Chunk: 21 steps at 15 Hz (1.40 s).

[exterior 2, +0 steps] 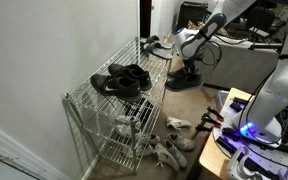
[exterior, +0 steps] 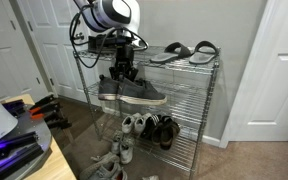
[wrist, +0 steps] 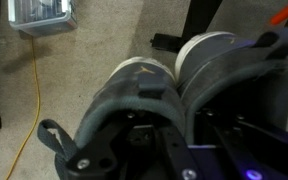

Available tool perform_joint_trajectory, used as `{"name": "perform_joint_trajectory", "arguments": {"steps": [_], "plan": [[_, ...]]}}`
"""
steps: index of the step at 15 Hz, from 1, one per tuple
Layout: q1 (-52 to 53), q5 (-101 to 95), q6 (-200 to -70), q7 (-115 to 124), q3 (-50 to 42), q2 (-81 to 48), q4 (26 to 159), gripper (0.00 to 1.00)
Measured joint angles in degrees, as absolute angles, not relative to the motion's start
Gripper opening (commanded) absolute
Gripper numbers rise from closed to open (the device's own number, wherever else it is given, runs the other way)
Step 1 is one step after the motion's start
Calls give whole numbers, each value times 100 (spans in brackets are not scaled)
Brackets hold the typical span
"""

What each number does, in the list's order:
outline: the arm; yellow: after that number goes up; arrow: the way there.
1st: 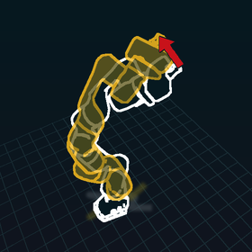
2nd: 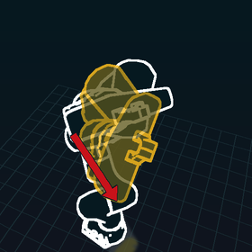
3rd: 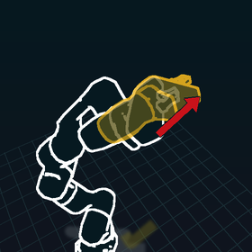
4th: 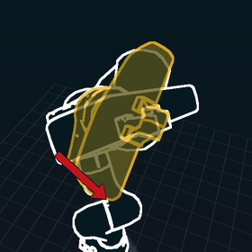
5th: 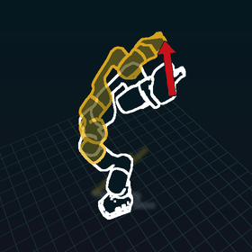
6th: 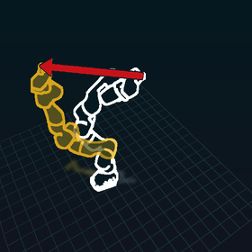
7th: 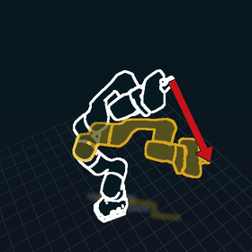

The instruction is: Remove the grey pair of shoes from the top rack and put them on the second rack

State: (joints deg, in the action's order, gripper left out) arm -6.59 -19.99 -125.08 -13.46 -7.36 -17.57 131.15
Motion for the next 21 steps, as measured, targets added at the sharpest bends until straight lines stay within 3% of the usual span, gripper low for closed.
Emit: {"name": "perform_joint_trajectory", "arguments": {"steps": [8,21], "plan": [[-1451,-1540,-14778,-2027,-799,-2218,13493,7],[-1675,-826,-16324,-2345,-191,-3013,13056,7]]}}
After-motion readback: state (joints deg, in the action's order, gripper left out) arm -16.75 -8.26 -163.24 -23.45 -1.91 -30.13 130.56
